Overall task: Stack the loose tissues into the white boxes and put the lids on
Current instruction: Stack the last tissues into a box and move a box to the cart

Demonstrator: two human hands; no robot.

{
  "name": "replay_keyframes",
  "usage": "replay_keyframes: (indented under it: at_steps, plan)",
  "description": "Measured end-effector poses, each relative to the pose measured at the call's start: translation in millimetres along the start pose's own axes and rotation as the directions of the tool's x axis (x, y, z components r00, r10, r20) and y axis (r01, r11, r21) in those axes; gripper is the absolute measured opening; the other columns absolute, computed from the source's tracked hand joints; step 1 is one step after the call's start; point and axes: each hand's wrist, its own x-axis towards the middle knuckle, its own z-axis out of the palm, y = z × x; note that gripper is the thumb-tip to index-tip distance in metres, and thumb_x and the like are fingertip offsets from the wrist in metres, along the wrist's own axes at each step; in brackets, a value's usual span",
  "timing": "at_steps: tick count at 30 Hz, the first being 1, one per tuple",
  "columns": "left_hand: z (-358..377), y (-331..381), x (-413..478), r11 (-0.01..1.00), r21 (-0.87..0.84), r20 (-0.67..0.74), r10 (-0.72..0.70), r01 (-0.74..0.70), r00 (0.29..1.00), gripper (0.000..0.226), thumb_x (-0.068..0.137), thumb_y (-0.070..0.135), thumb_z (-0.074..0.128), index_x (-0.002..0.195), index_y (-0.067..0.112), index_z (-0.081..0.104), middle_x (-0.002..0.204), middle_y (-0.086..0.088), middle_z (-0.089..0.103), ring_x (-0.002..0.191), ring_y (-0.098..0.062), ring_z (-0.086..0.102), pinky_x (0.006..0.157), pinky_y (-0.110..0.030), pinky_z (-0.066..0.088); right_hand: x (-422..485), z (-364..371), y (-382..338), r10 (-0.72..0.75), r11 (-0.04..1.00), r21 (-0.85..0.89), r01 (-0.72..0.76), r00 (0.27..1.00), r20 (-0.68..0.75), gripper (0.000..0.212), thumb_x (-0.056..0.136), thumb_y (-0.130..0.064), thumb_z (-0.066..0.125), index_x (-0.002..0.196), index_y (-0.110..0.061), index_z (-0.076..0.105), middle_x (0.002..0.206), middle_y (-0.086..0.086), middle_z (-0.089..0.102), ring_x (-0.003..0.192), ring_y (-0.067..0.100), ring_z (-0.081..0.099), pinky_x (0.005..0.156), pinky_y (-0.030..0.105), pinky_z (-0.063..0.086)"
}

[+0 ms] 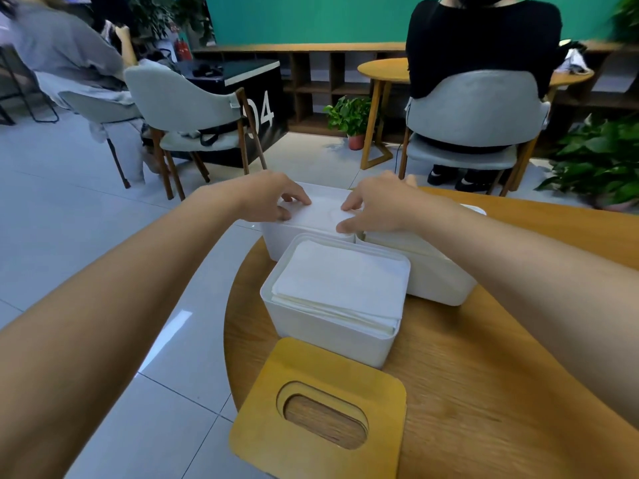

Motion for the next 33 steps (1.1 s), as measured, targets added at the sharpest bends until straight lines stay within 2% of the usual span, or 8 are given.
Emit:
replay_keyframes:
  at_steps: [7,10,13,16,21,27,30,33]
  plan:
    - [1,12,2,0.998,0.048,0.017,-0.033,0.032,0.999,0.048,0.099,0.005,0.068,0.143,0.023,0.064,0.141,-0.003,0.065,0.128,-0.023,0.059,0.107,-0.033,0.044,7,-8,-14,0.050,0.994,-0.099,-0.040,0.993,0.106,0.052,0.095,-0.063,0.063,0.132,-0.028,0.070,0.138,0.000,0.060,0.138,0.032,0.036,0.115,0.057,0.030]
    - [-7,27,-5,0.993,0.105,-0.029,-0.060,0.062,0.998,0.048,0.099,0.007,0.066,0.144,0.025,0.062,0.143,-0.004,0.062,0.132,-0.026,0.053,0.106,-0.043,0.049,-13,-13,-8,0.016,0.999,0.053,-0.012,0.996,-0.083,0.054,0.096,-0.056,0.065,0.141,-0.027,0.063,0.142,0.000,0.059,0.141,0.031,0.037,0.112,0.053,0.031]
    - [-16,52,-18,0.993,0.087,-0.144,-0.061,0.074,0.988,0.052,0.100,0.011,0.062,0.150,0.024,0.054,0.151,-0.006,0.055,0.139,-0.030,0.047,0.107,-0.044,0.046,-51,-19,10,0.023,0.974,0.224,0.042,0.960,-0.278,0.052,0.097,-0.047,0.067,0.145,-0.026,0.059,0.146,-0.001,0.056,0.142,0.027,0.042,0.111,0.047,0.037]
    - [-22,100,-30,0.996,-0.054,-0.246,0.062,-0.078,0.967,0.055,0.100,0.024,0.068,0.152,0.023,0.050,0.149,-0.005,0.058,0.137,-0.026,0.053,0.113,-0.043,0.043,-103,-23,38,0.052,0.948,0.312,0.061,0.938,-0.343,0.053,0.096,-0.042,0.070,0.145,-0.026,0.058,0.137,-0.002,0.063,0.135,0.024,0.050,0.110,0.045,0.044]
    - [-19,206,-47,0.931,-0.149,-0.281,0.284,-0.334,0.917,0.063,0.091,0.050,0.076,0.146,0.031,0.054,0.122,0.003,0.069,0.108,-0.014,0.063,0.094,-0.035,0.053,-205,-34,91,0.164,0.943,0.331,-0.032,0.910,-0.381,0.053,0.096,-0.041,0.071,0.145,-0.029,0.057,0.122,-0.009,0.065,0.129,0.019,0.050,0.104,0.037,0.045]
    - [-30,337,-56,0.847,-0.094,-0.315,0.473,-0.523,0.823,0.064,0.086,0.059,0.076,0.141,0.030,0.059,0.115,0.008,0.068,0.100,-0.010,0.064,0.087,-0.031,0.054,-345,-50,163,0.308,0.928,0.337,-0.157,0.832,-0.462,0.037,0.095,-0.039,0.074,0.129,-0.025,0.070,0.104,-0.011,0.068,0.107,0.014,0.057,0.094,0.034,0.049]
    - [-38,407,-58,0.782,-0.086,-0.337,0.560,-0.617,0.757,0.064,0.087,0.059,0.075,0.142,0.030,0.058,0.114,0.009,0.069,0.096,-0.006,0.066,0.080,-0.022,0.052,-413,-58,196,0.380,0.913,0.336,-0.233,0.786,-0.488,0.033,0.093,-0.040,0.076,0.123,-0.026,0.073,0.100,-0.013,0.069,0.098,0.011,0.061,0.087,0.032,0.051]
    - [-46,479,-61,0.708,-0.087,-0.339,0.641,-0.701,0.689,0.062,0.089,0.056,0.076,0.142,0.030,0.059,0.108,0.010,0.069,0.093,-0.006,0.067,0.083,-0.029,0.057,-477,-67,227,0.438,0.894,0.344,-0.288,0.729,-0.526,0.030,0.092,-0.041,0.078,0.119,-0.030,0.074,0.096,-0.015,0.070,0.093,0.010,0.061,0.084,0.032,0.052]
